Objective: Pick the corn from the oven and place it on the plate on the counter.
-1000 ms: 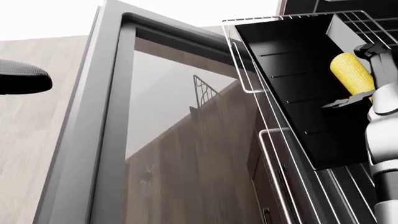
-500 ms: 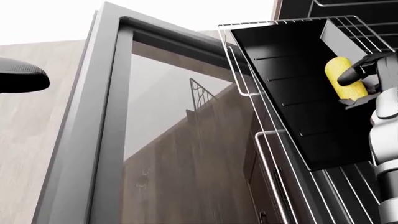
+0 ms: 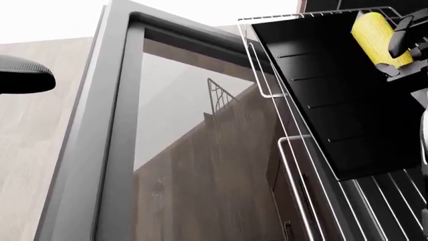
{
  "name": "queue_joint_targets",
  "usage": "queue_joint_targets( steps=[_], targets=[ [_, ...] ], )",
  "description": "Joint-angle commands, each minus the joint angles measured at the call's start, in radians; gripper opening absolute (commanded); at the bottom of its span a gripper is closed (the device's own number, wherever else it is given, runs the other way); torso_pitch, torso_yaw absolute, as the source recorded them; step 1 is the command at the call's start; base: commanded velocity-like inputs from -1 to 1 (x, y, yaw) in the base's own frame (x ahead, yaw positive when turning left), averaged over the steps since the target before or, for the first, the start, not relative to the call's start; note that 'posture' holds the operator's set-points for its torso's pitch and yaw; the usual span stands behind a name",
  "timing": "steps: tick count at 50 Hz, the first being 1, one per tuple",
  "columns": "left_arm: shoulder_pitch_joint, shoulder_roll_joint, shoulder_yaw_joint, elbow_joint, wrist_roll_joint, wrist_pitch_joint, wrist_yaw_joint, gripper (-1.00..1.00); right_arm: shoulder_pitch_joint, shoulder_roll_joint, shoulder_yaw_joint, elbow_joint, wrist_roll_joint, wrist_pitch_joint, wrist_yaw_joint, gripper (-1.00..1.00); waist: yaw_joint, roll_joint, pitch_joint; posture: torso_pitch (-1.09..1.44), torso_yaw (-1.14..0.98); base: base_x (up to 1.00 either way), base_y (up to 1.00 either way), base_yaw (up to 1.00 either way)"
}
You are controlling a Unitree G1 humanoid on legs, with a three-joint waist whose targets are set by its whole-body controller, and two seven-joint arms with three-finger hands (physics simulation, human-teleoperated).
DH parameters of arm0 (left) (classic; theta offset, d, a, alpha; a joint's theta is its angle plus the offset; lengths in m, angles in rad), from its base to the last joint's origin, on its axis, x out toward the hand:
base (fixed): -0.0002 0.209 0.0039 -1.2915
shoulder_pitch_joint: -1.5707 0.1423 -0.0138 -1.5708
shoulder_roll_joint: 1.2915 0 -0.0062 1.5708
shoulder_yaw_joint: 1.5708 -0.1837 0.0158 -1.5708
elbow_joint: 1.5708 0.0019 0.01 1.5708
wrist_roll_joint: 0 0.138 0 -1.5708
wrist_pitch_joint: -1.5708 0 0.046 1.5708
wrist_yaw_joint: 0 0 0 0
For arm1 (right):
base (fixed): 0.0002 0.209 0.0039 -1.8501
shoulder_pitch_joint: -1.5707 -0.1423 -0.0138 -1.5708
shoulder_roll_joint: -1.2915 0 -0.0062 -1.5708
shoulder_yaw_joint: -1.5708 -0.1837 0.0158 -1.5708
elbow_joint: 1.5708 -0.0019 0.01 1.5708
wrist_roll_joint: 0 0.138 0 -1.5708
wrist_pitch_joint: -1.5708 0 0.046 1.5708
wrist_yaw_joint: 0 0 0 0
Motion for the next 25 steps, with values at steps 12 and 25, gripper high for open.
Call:
queue_joint_targets(
  steps=[12, 25],
  targets=[
    [-0.005, 0.031, 0.022, -0.015, -0.06, -0.04, 0.049, 1.0, -0.057, 0.02, 0.013, -0.239, -0.09, 0.078, 0.128, -1.0, -0.003, -0.02, -0.051, 0.0, 0.0, -0.48, 0.02, 0.0],
    [0.006, 0.056, 0.026, -0.009, -0.132, -0.059, 0.1, 1.0, -0.072, 0.037, 0.015, -0.304, -0.111, 0.112, 0.182, -1.0, 0.01, 0.083, -0.054, 0.0, 0.0, -0.58, 0.18, 0.0]
  ],
)
